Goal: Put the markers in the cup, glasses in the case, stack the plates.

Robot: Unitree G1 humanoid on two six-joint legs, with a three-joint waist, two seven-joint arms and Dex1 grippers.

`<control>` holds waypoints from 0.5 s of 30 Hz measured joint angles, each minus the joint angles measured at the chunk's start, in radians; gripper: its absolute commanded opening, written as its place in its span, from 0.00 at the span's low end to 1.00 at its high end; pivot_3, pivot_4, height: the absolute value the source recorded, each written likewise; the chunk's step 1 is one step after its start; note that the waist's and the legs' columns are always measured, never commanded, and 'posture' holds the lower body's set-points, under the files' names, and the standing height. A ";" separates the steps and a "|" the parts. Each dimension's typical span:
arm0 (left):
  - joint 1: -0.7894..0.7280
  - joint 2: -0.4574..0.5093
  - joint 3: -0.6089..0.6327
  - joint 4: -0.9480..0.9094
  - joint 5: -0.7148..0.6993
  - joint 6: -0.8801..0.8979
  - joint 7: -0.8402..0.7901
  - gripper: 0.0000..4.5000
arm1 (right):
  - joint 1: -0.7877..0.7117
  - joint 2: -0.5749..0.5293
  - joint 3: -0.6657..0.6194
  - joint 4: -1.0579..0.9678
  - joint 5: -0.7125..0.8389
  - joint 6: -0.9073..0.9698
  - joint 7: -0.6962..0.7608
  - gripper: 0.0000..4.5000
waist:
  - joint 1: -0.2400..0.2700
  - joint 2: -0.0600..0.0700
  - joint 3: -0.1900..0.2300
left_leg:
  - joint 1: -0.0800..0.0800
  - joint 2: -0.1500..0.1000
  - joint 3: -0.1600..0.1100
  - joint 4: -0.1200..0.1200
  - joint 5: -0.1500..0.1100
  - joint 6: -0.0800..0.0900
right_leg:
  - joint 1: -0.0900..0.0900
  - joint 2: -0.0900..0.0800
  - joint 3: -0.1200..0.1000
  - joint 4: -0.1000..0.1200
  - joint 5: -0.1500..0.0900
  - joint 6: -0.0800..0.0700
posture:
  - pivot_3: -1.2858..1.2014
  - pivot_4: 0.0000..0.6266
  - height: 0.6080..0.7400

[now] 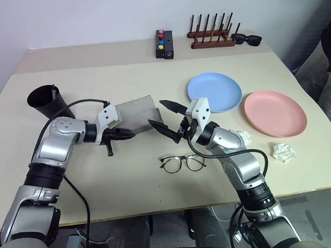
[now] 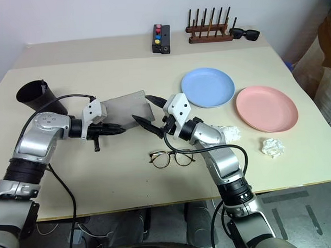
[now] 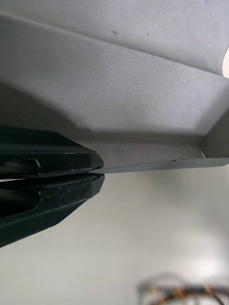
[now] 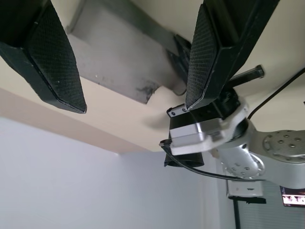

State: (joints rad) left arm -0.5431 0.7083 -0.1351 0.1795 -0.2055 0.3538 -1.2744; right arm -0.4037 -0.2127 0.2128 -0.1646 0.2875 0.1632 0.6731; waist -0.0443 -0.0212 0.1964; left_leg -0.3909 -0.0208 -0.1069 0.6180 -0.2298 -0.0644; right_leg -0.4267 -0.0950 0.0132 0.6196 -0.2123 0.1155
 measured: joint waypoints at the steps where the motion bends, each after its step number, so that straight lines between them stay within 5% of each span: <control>1: 0.015 0.004 0.000 -0.033 -0.015 0.012 -0.015 0.01 | 0.000 -0.002 0.000 -0.001 0.000 0.000 0.000 0.75 | 0.000 0.000 0.000 | 0.000 0.000 0.000 0.000 0.000 0.000 | 0.000 0.000 0.000 0.000 0.000 0.000 | 0.52 0.24 0.99; 7: 0.101 0.097 -0.003 -0.183 -0.061 0.045 -0.096 0.01 | 0.013 -0.099 -0.002 -0.050 0.016 0.054 0.073 0.75 | 0.004 0.000 0.000 | 0.000 0.000 0.000 0.000 0.000 0.000 | 0.000 0.000 0.000 -0.001 0.000 0.000 | 0.52 0.24 0.99; 15: 0.131 0.100 -0.041 -0.201 -0.055 0.058 -0.085 0.01 | 0.056 -0.204 -0.002 -0.078 0.034 0.100 0.159 0.75 | 0.000 0.000 0.000 | 0.000 0.000 0.000 0.001 0.000 0.000 | 0.001 0.000 0.000 0.000 -0.002 -0.003 | 0.52 0.24 0.99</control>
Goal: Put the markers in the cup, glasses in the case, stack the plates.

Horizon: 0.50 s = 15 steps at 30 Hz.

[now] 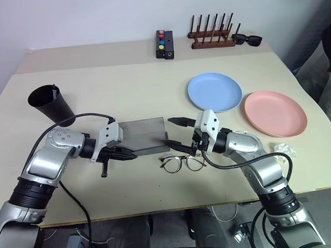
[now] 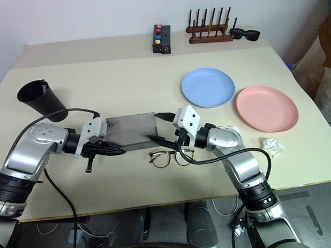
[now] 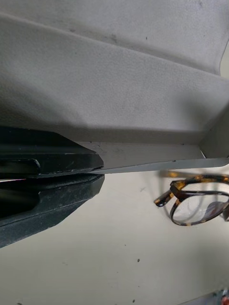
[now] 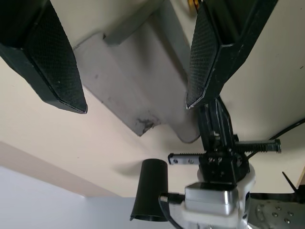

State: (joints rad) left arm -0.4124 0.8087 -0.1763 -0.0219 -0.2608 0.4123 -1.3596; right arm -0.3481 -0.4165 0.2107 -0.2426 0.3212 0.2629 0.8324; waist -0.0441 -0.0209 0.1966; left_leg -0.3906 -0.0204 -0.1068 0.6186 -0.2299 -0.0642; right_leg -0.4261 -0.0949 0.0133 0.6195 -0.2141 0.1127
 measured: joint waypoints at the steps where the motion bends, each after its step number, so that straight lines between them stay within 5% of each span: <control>1: 0.000 -0.001 -0.002 0.000 0.000 0.002 0.005 0.06 | 0.000 0.000 0.000 0.000 0.000 0.000 0.000 0.75 | 0.000 0.000 0.000 | 0.000 0.000 0.000 0.000 0.000 0.000 | 0.000 0.000 0.000 0.000 0.000 0.001 | 0.52 0.24 0.99; 3: 0.000 -0.002 -0.003 0.007 0.001 0.009 0.012 0.20 | 0.000 -0.001 0.000 0.000 0.000 0.000 0.000 0.75 | 0.001 0.000 0.000 | 0.000 0.000 0.000 0.000 0.000 0.000 | 0.000 0.000 0.000 0.000 0.001 0.002 | 0.52 0.24 0.99; 7: -0.001 -0.005 -0.005 0.022 0.010 0.012 0.025 0.64 | 0.000 -0.014 0.000 0.000 -0.001 0.000 0.004 0.75 | 0.002 0.000 0.000 | 0.000 0.000 0.000 0.000 0.000 0.000 | 0.000 0.000 0.000 0.000 0.001 0.002 | 0.52 0.24 0.99; 15: -0.020 -0.024 0.035 0.038 -0.012 0.012 0.067 0.64 | 0.009 -0.138 -0.055 -0.017 0.011 0.030 0.060 0.75 | 0.006 0.000 0.000 | -0.001 0.000 0.000 0.001 0.000 0.000 | 0.000 0.000 0.000 0.000 0.001 0.002 | 0.52 0.24 0.99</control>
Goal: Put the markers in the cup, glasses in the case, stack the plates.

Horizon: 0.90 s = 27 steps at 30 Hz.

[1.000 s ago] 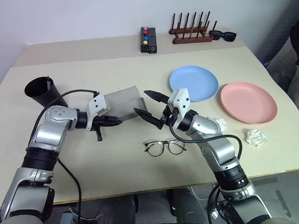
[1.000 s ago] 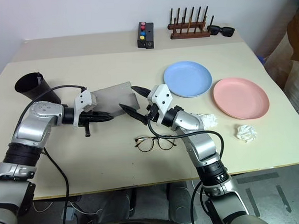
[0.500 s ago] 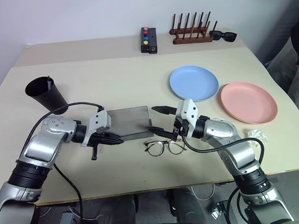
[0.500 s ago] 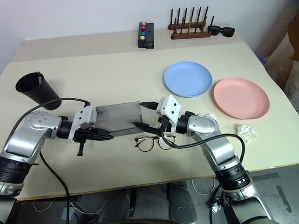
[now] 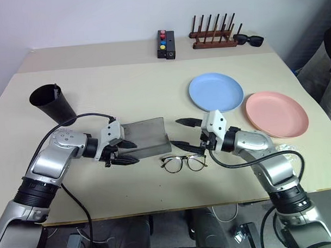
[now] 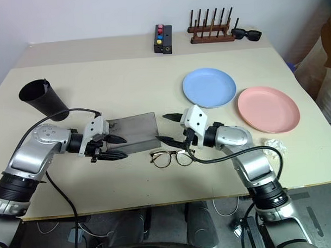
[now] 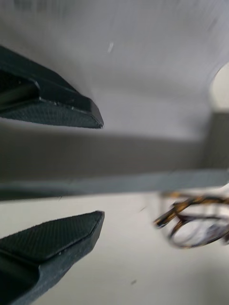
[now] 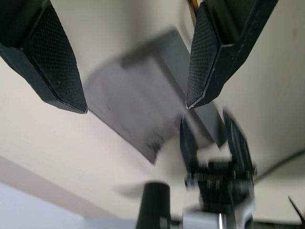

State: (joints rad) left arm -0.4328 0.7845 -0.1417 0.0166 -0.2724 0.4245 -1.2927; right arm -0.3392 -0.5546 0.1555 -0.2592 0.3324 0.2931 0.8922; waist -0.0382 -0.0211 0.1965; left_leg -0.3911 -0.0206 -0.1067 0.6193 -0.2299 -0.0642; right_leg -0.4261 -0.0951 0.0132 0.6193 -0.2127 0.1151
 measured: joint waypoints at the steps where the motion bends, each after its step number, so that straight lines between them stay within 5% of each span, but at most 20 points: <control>1: -0.006 0.000 0.013 -0.001 -0.007 0.001 0.005 0.64 | 0.005 -0.015 -0.009 -0.009 0.004 0.005 0.006 0.75 | 0.000 0.000 0.000 | 0.000 0.000 0.000 0.000 0.000 0.000 | 0.000 0.000 0.000 0.000 0.000 0.000 | 0.52 0.24 0.99; 7: -0.011 -0.007 0.054 -0.115 -0.063 -0.004 0.032 0.64 | 0.032 -0.171 -0.014 -0.027 -0.032 0.004 0.094 0.75 | 0.000 0.000 0.000 | 0.000 0.000 0.001 0.001 0.000 0.000 | 0.000 0.000 0.000 -0.001 0.000 0.000 | 0.52 0.24 0.99; 19: -0.004 -0.157 -0.092 -0.259 -0.065 0.043 0.121 0.64 | 0.065 -0.248 -0.014 -0.054 -0.054 0.004 0.167 0.75 | 0.023 0.000 0.000 | -0.002 0.000 0.001 0.008 -0.001 0.002 | 0.003 0.000 0.000 -0.001 -0.002 -0.003 | 0.52 0.24 0.99; 27: -0.071 -0.161 -0.150 -0.190 -0.022 0.014 0.114 0.64 | 0.092 -0.278 -0.021 -0.085 -0.066 0.004 0.162 0.75 | 0.020 0.000 0.000 | -0.001 0.000 0.001 0.009 -0.002 0.004 | 0.003 0.000 0.000 0.000 -0.002 -0.003 | 0.52 0.24 0.99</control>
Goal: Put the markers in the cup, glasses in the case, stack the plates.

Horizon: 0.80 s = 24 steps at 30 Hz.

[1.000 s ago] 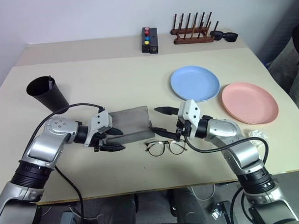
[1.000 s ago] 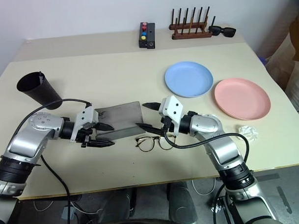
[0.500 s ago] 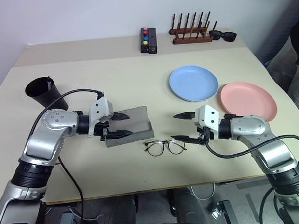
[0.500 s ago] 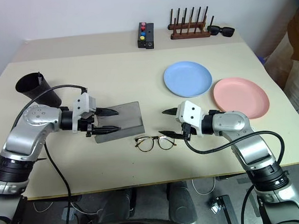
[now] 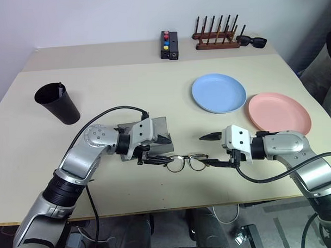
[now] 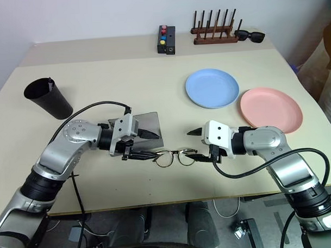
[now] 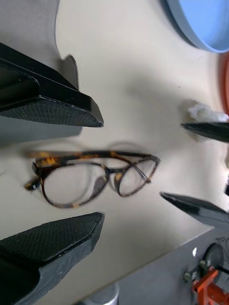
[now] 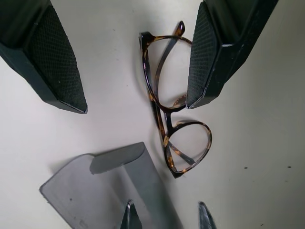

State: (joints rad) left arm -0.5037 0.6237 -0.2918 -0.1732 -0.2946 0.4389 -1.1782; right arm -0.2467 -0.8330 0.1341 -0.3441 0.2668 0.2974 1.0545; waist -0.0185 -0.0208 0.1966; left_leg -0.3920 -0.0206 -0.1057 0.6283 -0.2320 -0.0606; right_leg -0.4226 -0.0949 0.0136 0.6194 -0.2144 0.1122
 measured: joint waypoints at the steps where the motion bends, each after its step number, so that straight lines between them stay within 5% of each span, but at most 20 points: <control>1: 0.001 0.013 0.005 0.016 0.002 -0.014 -0.001 0.65 | 0.000 0.001 0.008 -0.015 -0.013 0.001 -0.008 0.63 | 0.000 0.000 0.000 | 0.000 0.000 0.000 0.000 0.000 0.000 | 0.000 0.000 0.000 0.000 0.000 0.000 | 0.52 0.24 0.99; 3: 0.009 0.038 0.022 0.029 0.003 -0.032 0.000 0.65 | 0.000 0.009 0.029 -0.030 -0.033 0.001 -0.016 0.47 | 0.001 0.000 0.000 | 0.000 0.000 0.000 0.000 0.000 0.000 | 0.000 0.000 0.000 0.000 0.000 0.000 | 0.52 0.24 0.99; 16: 0.263 0.202 0.231 -0.091 -0.021 -0.061 0.030 0.65 | -0.052 0.078 0.163 -0.012 -0.161 0.000 -0.039 0.47 | 0.001 0.000 0.000 | -0.001 0.000 0.000 0.000 0.000 0.000 | 0.000 0.000 0.000 -0.001 0.000 0.000 | 0.52 0.24 0.99; 24: 0.431 0.214 0.315 -0.206 -0.047 -0.062 0.080 0.65 | -0.056 0.097 0.176 0.018 -0.196 0.000 -0.048 0.47 | 0.006 0.000 0.000 | -0.001 0.000 0.000 0.000 0.000 0.000 | 0.000 -0.001 0.000 -0.002 -0.001 0.000 | 0.52 0.24 0.99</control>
State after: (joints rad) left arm -0.0722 0.8379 0.0234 -0.3792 -0.3418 0.3768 -1.0985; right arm -0.3024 -0.7357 0.3096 -0.3266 0.0713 0.2977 1.0064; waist -0.0124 -0.0206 0.1967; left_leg -0.3927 -0.0204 -0.1057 0.6288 -0.2324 -0.0603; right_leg -0.4224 -0.0956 0.0135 0.6175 -0.2151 0.1119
